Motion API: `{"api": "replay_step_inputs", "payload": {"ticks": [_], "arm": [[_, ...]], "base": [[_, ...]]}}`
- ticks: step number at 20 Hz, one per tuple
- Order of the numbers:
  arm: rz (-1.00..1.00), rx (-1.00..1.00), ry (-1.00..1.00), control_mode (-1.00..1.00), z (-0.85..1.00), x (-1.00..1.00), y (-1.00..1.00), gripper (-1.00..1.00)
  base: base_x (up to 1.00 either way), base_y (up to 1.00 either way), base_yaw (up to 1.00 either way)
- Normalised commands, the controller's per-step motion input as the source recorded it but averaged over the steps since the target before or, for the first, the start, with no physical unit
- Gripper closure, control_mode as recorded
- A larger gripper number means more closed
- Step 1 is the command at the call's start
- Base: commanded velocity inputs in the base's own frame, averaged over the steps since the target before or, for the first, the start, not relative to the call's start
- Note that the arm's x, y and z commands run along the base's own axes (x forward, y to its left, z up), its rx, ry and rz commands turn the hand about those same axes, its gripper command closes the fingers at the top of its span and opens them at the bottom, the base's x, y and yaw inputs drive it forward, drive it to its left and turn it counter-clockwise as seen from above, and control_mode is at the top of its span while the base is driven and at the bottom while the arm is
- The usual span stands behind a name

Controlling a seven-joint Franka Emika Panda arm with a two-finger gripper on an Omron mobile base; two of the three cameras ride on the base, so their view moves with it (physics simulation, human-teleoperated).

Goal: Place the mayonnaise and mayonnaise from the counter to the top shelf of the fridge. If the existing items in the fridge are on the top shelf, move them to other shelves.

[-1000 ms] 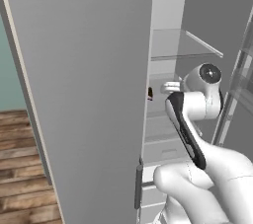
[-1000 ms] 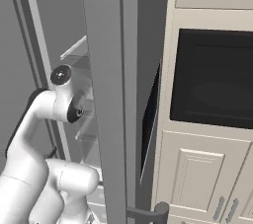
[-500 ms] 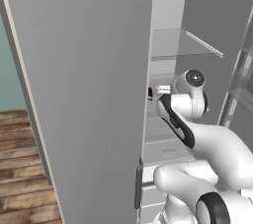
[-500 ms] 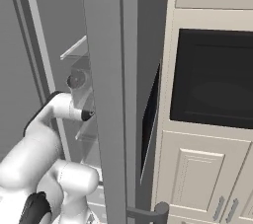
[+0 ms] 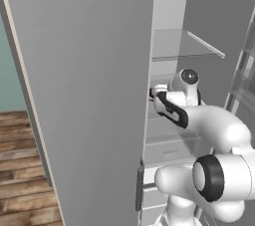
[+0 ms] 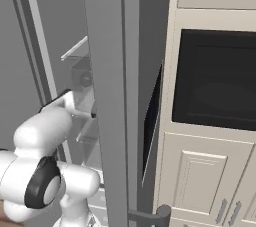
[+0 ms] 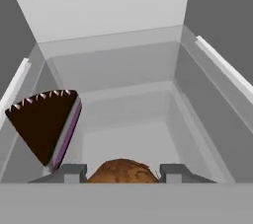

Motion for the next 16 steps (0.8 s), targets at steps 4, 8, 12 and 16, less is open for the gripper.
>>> {"api": "replay_step_inputs", "payload": {"ticks": [4,8,12,16], "arm": [[0.00,0.00,0.04,-1.00,-0.23,0.49,0.00,1.00],[0.00,0.00,0.02,-1.00,-0.15,0.64,0.00,1.00],[0.00,0.00,0.01,-1.00,-0.17,0.68,0.00,1.00],[0.00,0.00,0.01,-1.00,-0.21,0.93,-0.05,1.00]], "base": [[0.00,0.00,0.00],[0.00,0.00,0.00],[0.00,0.00,0.00],[0.00,0.00,0.00]]}}
